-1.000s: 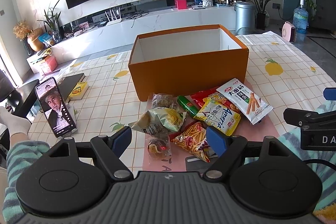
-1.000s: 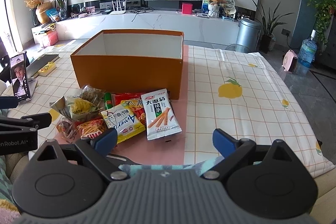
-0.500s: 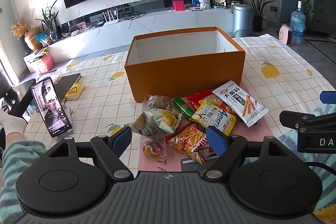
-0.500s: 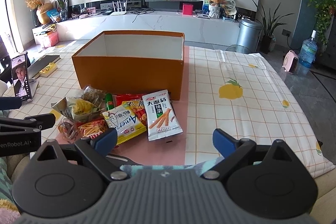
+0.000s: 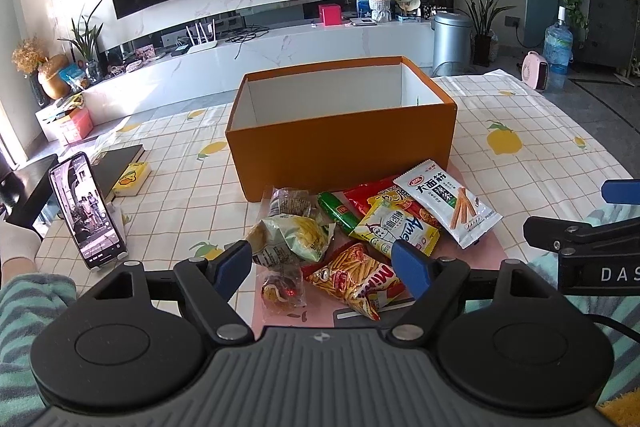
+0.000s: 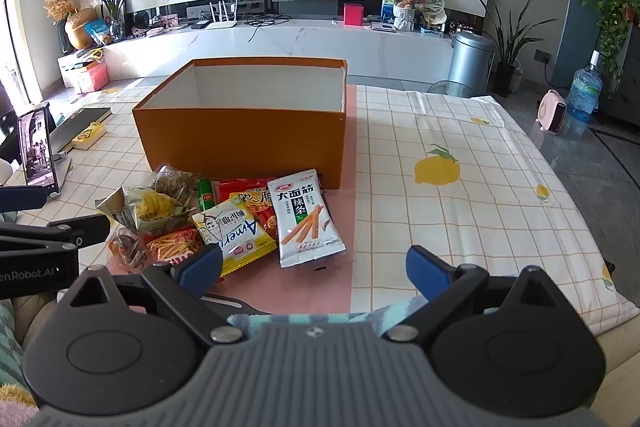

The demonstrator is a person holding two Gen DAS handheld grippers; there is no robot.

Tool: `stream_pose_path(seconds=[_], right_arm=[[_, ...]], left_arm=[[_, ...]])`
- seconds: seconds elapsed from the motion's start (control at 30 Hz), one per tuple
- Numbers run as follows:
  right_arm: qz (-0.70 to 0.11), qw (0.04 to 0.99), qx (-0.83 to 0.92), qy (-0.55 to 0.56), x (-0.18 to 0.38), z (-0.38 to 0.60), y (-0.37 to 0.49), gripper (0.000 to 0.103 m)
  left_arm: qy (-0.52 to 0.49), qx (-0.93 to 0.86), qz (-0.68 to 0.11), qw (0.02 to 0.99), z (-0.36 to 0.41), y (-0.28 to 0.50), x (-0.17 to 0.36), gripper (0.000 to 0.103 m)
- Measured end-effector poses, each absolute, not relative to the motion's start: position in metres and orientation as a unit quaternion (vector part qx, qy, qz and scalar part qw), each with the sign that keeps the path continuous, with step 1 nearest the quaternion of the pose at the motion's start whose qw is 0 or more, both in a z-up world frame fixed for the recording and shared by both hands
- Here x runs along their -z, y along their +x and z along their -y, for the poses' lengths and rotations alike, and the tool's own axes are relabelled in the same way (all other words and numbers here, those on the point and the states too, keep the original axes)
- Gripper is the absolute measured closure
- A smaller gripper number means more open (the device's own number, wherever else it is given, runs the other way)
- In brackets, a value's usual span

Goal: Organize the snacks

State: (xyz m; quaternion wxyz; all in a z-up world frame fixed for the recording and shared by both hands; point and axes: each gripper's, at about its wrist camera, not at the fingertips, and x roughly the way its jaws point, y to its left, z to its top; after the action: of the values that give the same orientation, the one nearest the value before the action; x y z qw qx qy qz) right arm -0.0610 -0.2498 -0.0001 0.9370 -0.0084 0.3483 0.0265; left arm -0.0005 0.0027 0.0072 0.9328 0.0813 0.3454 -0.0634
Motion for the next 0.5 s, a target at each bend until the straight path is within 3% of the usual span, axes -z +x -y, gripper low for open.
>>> stream_pose_path(seconds=[0.5], right_arm=[[-0.352,0.936,-0.024,-0.008,0.0012,0.2512,-0.0597,0.007]], left_arm=[[0.063,0.083,-0.356,0.929,-0.0039,0.0037,-0.0029,0.017]])
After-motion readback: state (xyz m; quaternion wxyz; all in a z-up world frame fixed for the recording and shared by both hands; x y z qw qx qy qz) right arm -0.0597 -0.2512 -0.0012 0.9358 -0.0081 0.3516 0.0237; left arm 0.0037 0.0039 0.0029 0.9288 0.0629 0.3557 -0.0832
